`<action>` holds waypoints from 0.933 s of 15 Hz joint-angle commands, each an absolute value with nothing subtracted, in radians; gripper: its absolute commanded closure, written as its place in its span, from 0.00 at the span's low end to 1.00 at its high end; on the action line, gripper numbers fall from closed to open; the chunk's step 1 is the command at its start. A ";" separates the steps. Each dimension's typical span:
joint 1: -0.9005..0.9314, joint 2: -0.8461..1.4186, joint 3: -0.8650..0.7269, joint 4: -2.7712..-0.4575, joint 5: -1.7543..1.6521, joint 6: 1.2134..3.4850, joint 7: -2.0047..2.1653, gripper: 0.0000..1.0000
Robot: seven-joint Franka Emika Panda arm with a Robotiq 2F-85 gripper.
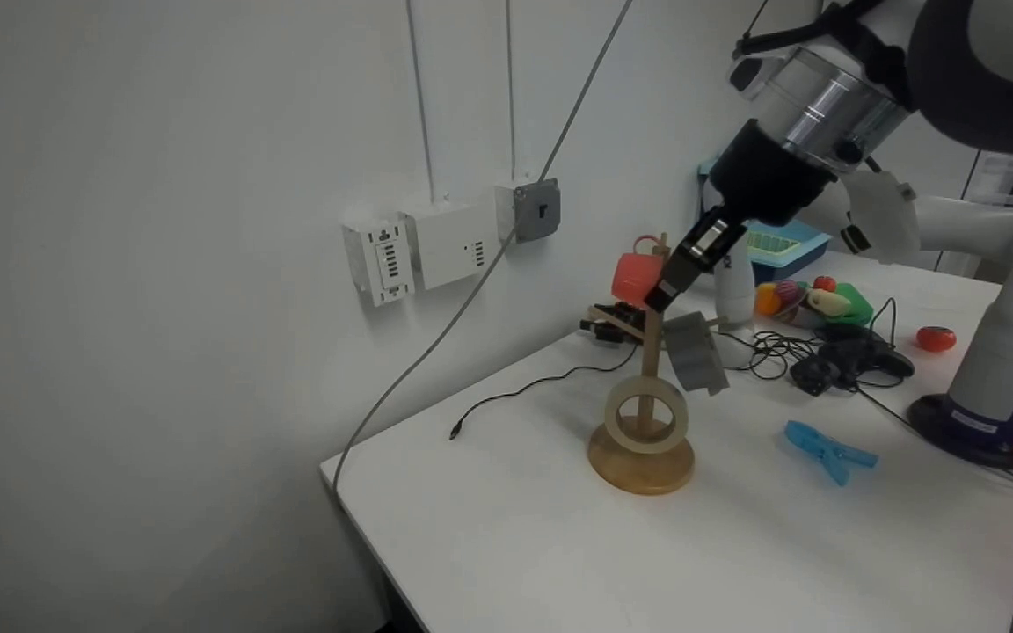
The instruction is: Get the orange cup from the wooden stand and put it on the table, then get the grey masking tape and place it around the orange cup
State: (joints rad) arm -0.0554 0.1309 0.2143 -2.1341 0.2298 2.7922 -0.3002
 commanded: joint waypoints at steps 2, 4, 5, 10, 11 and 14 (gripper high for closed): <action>-0.072 0.091 0.269 -2.161 0.405 2.738 -0.403 0.99; -0.071 0.089 0.279 -2.173 0.453 2.700 -0.426 0.99; -0.074 0.090 0.281 -2.176 0.477 2.658 -0.433 0.99; -0.030 0.099 0.180 -2.231 0.427 2.493 -0.344 0.99; -0.030 0.104 0.161 -2.252 0.400 2.481 -0.321 0.99; -0.035 0.120 0.108 -2.302 0.340 2.455 -0.248 0.99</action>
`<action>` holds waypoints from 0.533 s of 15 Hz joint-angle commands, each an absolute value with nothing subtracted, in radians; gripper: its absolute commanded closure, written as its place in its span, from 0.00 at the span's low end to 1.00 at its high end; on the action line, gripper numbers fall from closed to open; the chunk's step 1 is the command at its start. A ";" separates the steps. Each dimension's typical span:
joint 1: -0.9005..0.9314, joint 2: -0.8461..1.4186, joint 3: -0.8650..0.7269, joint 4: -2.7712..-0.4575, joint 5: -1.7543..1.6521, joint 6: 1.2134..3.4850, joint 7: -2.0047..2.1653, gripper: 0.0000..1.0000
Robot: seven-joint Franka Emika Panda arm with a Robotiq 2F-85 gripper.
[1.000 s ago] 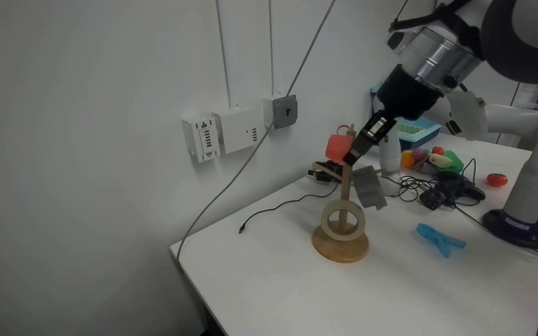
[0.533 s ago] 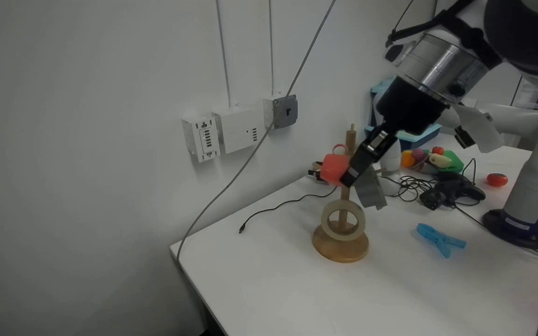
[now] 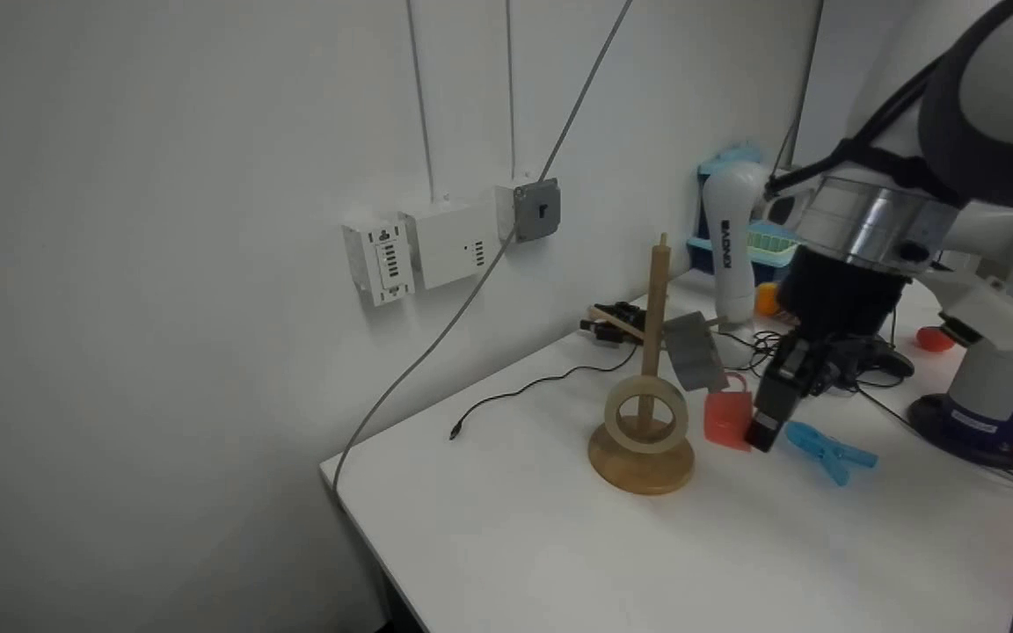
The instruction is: Get the orange cup from the wooden stand and put it on the table, then get the grey masking tape and place it around the orange cup
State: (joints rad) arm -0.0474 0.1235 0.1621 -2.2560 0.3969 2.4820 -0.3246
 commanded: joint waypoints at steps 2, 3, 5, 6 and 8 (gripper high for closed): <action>-0.038 0.136 0.071 -2.338 0.282 2.482 -0.184 0.99; -0.040 0.145 0.053 -2.351 0.256 2.488 -0.149 0.99; -0.044 0.174 0.019 -2.365 0.208 2.503 -0.087 0.99; -0.046 0.195 0.005 -2.363 0.194 2.504 -0.059 0.99; -0.047 0.238 -0.022 -2.354 0.162 2.505 -0.012 0.99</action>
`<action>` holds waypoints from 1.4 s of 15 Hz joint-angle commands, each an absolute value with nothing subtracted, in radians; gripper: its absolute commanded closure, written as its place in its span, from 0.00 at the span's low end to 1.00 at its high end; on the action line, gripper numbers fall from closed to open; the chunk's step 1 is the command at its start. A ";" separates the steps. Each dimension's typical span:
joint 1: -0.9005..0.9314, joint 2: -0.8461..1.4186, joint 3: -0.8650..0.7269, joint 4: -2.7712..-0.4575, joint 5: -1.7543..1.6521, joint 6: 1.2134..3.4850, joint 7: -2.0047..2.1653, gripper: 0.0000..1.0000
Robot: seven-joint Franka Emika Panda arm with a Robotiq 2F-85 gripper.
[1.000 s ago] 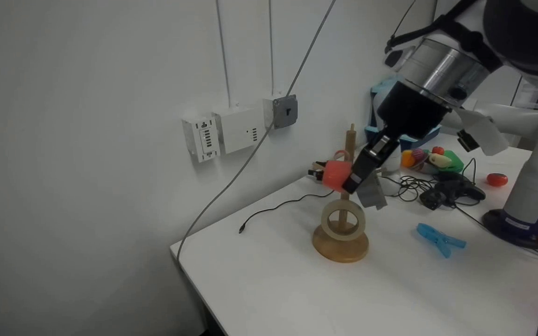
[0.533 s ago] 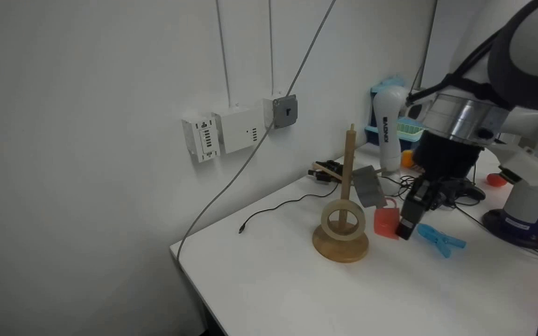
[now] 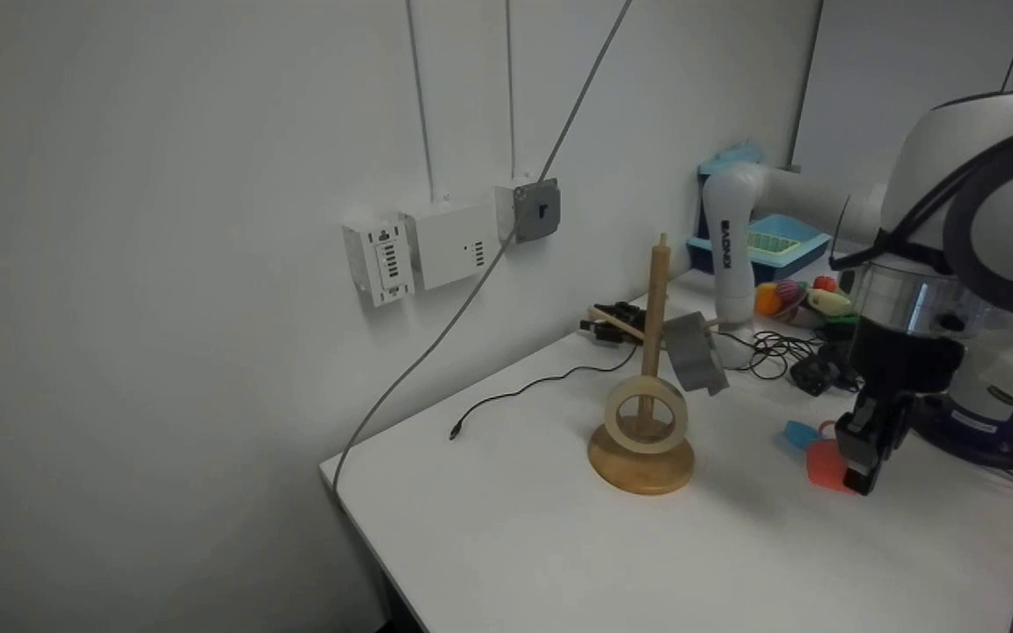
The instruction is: Get the orange cup from the wooden stand and put it on the table, then get the grey masking tape and place it around the orange cup
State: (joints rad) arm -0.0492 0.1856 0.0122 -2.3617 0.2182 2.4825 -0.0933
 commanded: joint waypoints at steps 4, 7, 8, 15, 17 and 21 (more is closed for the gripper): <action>-0.057 0.334 -0.053 -2.317 0.160 2.507 0.048 0.99; -0.060 0.405 -0.071 -2.272 0.161 2.510 0.091 0.99; -0.061 0.431 -0.075 -2.251 0.165 2.505 0.104 0.99; -0.069 0.575 -0.080 -2.121 0.179 2.454 0.169 0.99; -0.071 0.603 -0.078 -2.096 0.185 2.443 0.184 0.99; -0.072 0.626 -0.079 -2.054 0.186 2.404 0.199 0.99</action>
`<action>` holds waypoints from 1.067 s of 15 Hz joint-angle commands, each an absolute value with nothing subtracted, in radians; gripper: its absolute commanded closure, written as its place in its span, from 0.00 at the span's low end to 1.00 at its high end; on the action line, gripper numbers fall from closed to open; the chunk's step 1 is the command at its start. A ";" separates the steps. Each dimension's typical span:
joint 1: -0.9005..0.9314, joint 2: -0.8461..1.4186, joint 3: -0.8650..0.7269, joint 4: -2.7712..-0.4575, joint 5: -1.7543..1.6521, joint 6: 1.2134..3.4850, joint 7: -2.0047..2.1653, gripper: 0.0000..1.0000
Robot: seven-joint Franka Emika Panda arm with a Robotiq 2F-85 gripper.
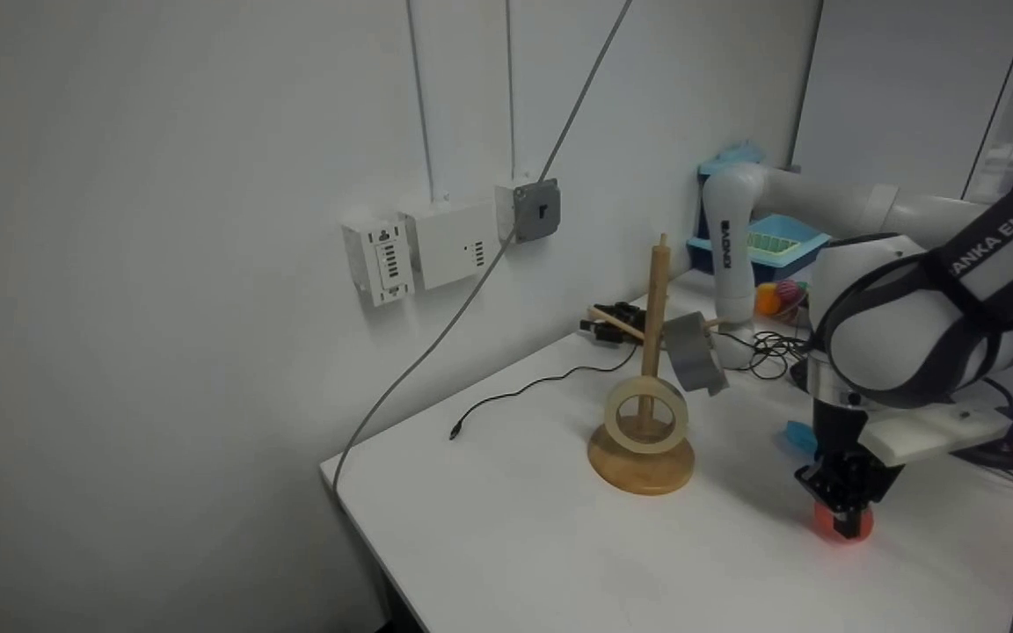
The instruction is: Get the orange cup from the wooden stand and put it on the table, then get the grey masking tape and place it around the orange cup
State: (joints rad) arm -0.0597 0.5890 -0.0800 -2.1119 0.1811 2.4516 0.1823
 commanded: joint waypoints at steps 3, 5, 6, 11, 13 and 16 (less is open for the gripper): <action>-0.070 0.632 -0.080 -2.034 0.183 2.382 0.205 0.91; -0.064 0.636 -0.082 -2.022 0.170 2.366 0.202 0.66; -0.061 0.638 -0.085 -2.018 0.161 2.361 0.200 0.65; -0.057 0.638 -0.088 -1.989 0.131 2.314 0.183 0.29; -0.054 0.633 -0.091 -1.979 0.111 2.299 0.178 0.13; -0.044 0.613 -0.094 -1.973 0.069 2.296 0.170 0.00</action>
